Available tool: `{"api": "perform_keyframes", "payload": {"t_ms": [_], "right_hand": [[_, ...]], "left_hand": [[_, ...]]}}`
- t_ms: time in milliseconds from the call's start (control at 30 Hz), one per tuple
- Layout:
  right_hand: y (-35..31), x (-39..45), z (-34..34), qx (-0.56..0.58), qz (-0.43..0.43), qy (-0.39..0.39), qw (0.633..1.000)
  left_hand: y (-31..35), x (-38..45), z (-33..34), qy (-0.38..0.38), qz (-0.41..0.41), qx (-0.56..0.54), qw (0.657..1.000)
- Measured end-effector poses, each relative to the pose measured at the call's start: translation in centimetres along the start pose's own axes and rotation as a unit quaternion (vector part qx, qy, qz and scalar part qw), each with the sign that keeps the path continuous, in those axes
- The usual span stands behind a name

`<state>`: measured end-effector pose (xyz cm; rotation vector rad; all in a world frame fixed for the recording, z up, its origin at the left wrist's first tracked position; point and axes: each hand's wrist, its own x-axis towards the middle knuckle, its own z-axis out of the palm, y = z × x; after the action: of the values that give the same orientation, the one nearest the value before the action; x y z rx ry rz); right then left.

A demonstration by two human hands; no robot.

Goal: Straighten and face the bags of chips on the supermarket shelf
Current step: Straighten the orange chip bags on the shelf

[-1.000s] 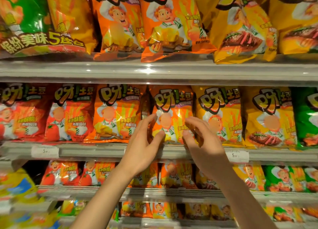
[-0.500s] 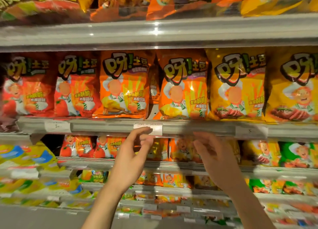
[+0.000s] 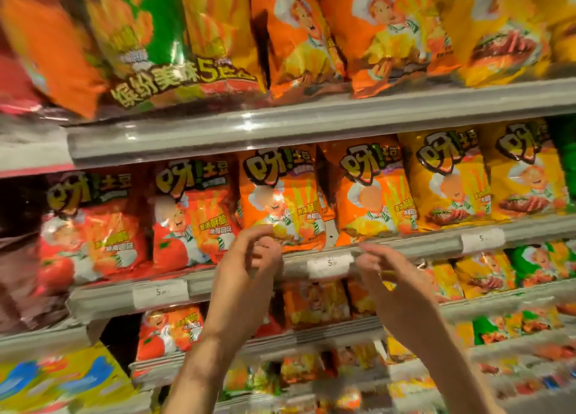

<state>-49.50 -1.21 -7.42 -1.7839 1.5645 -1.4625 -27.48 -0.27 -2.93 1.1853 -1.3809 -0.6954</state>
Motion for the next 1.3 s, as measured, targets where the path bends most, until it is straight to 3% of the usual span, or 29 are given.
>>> {"api": "perform_keyframes", "payload": {"t_ms": [100, 233, 433, 633, 900, 1300], "right_hand": [[-2.5, 1.8, 1.4, 0.004, 0.030, -0.022, 0.999], [-4.9, 5.7, 3.3, -0.031, -0.051, -0.052, 0.997], [-5.9, 10.7, 6.0, 0.037, 0.012, -0.161, 0.986], [-5.2, 12.4, 5.2, 0.061, -0.008, -0.117, 0.991], [-6.2, 13.8, 5.4, 0.024, 0.105, -0.193, 0.975], [-5.6, 11.8, 6.0, -0.002, 0.051, -0.163, 0.985]], "left_hand": [[-0.1, 1.9, -0.7, 0.047, 0.047, 0.100, 0.993], [-0.1, 4.4, -0.1, 0.028, 0.041, 0.195, 0.979], [-0.5, 7.3, 1.8, 0.037, -0.014, 0.162, 0.986], [-0.5, 7.9, 3.5, 0.040, -0.015, 0.118, 0.992], [-1.5, 9.0, 4.1, 0.053, -0.047, 0.078, 0.994], [-1.9, 8.7, 2.6, 0.012, -0.016, 0.120, 0.993]]}}
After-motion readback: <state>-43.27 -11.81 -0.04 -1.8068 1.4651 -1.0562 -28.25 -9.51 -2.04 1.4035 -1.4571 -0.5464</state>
